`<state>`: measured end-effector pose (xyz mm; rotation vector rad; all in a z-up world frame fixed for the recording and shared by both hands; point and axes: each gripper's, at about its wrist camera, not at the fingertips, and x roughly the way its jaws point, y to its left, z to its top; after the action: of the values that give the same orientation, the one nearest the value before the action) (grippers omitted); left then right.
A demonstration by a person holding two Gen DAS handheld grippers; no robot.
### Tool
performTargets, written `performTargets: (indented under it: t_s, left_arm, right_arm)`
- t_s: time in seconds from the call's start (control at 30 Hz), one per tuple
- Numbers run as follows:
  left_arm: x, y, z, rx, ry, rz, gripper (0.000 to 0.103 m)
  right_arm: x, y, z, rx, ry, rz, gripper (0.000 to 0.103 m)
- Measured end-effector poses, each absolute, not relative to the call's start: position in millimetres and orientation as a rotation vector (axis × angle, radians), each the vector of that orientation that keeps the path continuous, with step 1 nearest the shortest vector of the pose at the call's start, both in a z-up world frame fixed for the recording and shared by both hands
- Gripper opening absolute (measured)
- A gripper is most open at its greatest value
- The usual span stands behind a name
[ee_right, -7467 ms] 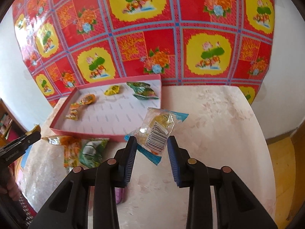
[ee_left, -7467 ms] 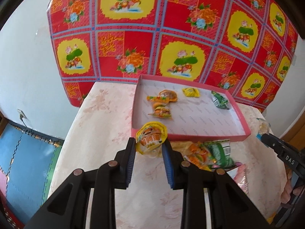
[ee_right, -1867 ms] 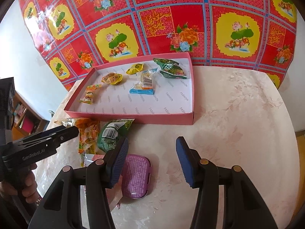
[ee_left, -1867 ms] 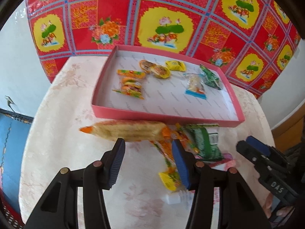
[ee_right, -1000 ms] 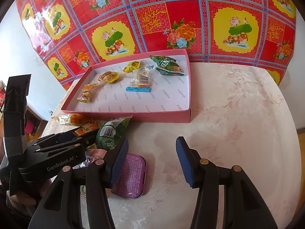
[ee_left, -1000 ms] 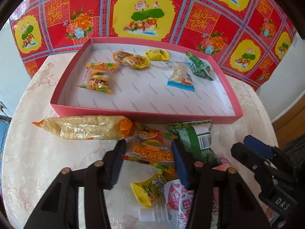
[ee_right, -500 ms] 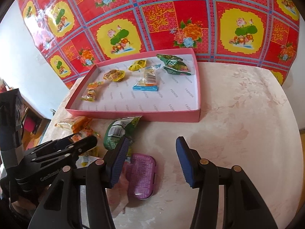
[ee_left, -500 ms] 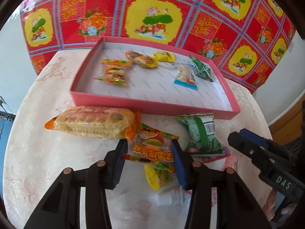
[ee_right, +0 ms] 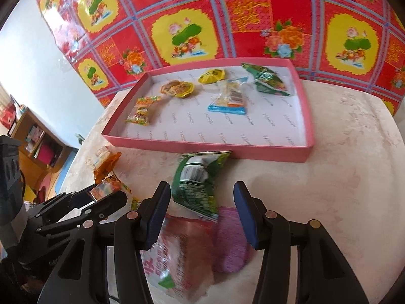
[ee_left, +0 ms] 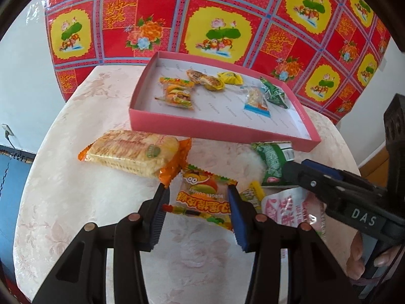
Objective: Organize snacks
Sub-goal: 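Grasp the gummy candy pack with the left tool while the right tool grasps the green bag, then carry the gummy pack into the pink box while the right tool carries the green bag there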
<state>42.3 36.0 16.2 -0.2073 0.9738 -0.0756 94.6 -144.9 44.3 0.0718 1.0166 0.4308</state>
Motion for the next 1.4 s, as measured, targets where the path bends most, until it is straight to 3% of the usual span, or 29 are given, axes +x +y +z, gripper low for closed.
performTargets:
  t_s: [0.37,0.43,0.5,1.4]
  left_arm:
    - [44.4,41.8,14.1,-0.223,0.98,-0.086,0.048]
    - [44.8,41.4,14.8,-0.22,0.982,-0.084,0.048]
    - [44.9,40.9,15.6,-0.22,0.983,-0.083,0.048]
    - [54.0,20.6,83.6,-0.188,0.856,-0.117,0.048]
  right_arm:
    - [97.5,-127.3,32.4,0.012,1.028,0.415,0.053]
    - [97.3,-128.8,32.4,0.018,1.023,0.405,0.044]
    - [97.3,-130.6,32.6,0.029,1.023,0.409,0.041]
    - [83.9,-157.4,100.3,0.088,0.88,0.441,0.04]
